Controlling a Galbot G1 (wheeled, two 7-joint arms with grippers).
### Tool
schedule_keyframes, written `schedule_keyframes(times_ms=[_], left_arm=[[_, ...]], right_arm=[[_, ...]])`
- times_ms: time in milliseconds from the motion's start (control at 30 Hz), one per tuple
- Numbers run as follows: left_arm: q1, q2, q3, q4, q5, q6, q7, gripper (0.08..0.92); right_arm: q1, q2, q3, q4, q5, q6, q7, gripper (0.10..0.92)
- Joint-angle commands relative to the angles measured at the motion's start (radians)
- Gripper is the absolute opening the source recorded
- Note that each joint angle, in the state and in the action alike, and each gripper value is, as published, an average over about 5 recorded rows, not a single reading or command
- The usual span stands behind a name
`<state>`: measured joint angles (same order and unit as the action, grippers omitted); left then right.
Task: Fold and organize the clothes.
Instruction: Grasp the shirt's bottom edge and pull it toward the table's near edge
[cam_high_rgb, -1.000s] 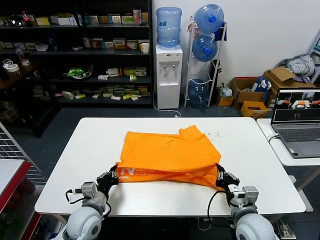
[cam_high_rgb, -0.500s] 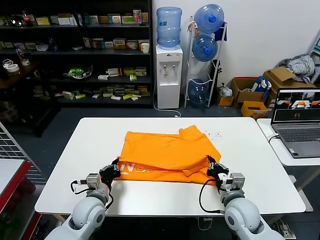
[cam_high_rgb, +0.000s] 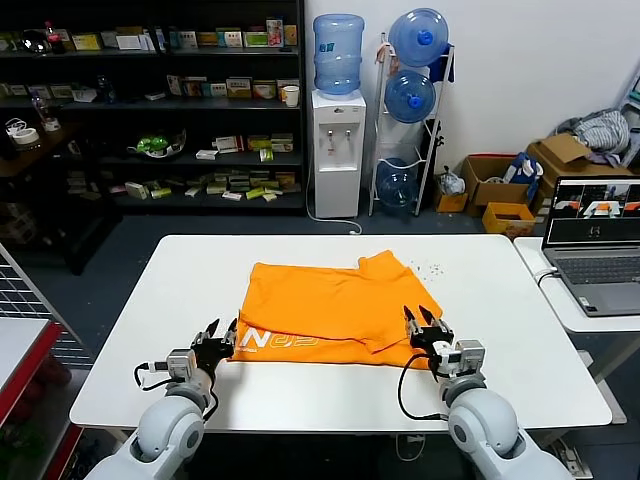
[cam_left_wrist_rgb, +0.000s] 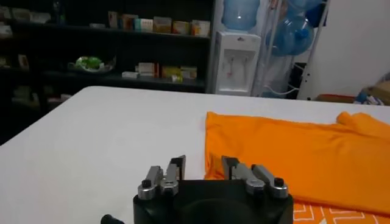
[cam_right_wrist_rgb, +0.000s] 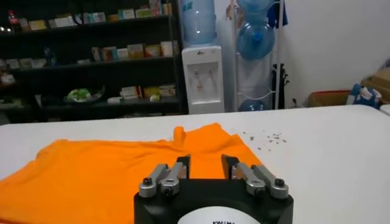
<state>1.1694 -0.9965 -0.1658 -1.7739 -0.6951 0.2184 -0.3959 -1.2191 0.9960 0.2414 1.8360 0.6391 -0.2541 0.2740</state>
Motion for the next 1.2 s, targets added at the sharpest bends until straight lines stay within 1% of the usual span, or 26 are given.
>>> schedule_keyframes(times_ms=[33,233,367,667,1000,1100,1200], left_arm=[[0.168,0.016,-0.051,-0.068,0.004,0.003,0.021,0.602],[0.124,-0.006,-0.038,-0.024,-0.035,0.010,0.034,0.768],[0.080,-0.001,-0.029,0.005,-0.072,0.031,0.039,0.818],[0.029,0.017,-0.017,0.053,-0.102,0.055,0.062,0.823],[0.013,0.008,-0.006,0.033,-0.104,0.059,0.047,0.823],[0.020,0.009,-0.001,0.018,-0.105,0.064,0.043,0.822],[0.026,0.010,0.003,0.014,-0.105,0.069,0.041,0.791]], right_arm=[[-0.170,-0.051,0.109,0.022,-0.035,0.006,-0.060,0.624],[-0.168,-0.056,0.142,-0.001,0.048,-0.048,-0.072,0.784],[-0.136,-0.053,0.133,-0.016,0.097,-0.092,-0.069,0.820],[-0.059,-0.035,0.085,-0.059,0.134,-0.129,-0.065,0.823],[-0.042,-0.023,0.056,-0.057,0.134,-0.137,-0.062,0.819],[-0.045,-0.024,0.055,-0.054,0.135,-0.141,-0.061,0.791],[-0.046,-0.024,0.054,-0.055,0.137,-0.148,-0.060,0.727]])
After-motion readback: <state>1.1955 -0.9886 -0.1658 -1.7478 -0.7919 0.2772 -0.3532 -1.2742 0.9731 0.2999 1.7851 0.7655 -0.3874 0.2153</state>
